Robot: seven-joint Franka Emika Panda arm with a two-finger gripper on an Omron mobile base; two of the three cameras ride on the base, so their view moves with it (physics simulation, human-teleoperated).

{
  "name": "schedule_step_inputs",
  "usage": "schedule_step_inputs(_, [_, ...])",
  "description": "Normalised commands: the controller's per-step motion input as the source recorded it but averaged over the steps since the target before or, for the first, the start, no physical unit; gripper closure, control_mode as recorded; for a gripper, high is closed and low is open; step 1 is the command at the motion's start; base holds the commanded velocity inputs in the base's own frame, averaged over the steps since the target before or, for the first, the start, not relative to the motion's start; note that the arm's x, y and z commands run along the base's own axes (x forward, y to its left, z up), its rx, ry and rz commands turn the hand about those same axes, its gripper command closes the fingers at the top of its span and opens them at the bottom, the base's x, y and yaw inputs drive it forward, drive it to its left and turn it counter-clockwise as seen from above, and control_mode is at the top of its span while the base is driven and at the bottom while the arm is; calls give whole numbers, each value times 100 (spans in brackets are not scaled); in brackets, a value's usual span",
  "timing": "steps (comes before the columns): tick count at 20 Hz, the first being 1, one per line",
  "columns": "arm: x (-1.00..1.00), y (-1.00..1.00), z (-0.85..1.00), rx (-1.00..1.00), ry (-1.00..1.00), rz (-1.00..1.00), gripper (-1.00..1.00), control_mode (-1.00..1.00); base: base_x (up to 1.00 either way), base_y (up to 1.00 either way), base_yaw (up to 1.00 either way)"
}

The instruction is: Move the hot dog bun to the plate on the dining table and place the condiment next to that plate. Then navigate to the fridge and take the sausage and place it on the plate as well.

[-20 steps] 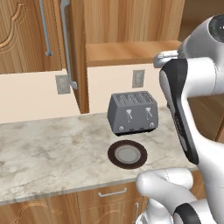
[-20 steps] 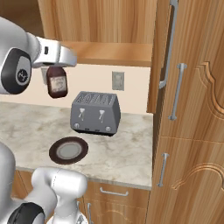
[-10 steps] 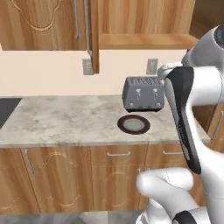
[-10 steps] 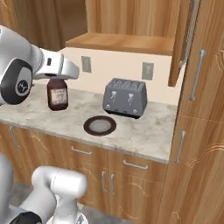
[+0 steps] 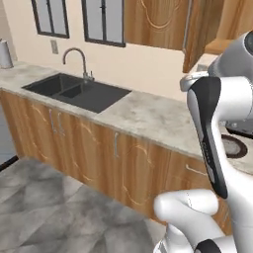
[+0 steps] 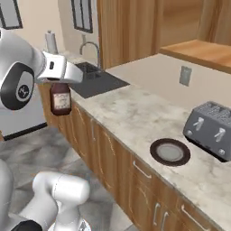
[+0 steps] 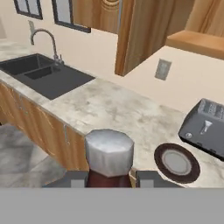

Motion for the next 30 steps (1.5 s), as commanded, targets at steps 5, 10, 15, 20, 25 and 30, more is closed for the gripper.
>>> schedule_step_inputs(5, [0, 0, 0, 0, 0, 0, 100, 100, -2, 37, 87])
schedule_step_inputs(10, [0, 0, 0, 0, 0, 0, 100, 100, 18, 43, 78])
schedule_step_inputs(15, [0, 0, 0, 0, 0, 0, 100, 100, 50, 34, 68])
schedule_step_inputs(20, [0, 0, 0, 0, 0, 0, 100, 100, 98, 4, 53])
schedule_step_inputs(25, [0, 0, 0, 0, 0, 0, 100, 100, 100, 0, 52])
schedule_step_inputs(30, [0, 0, 0, 0, 0, 0, 100, 100, 99, 0, 65])
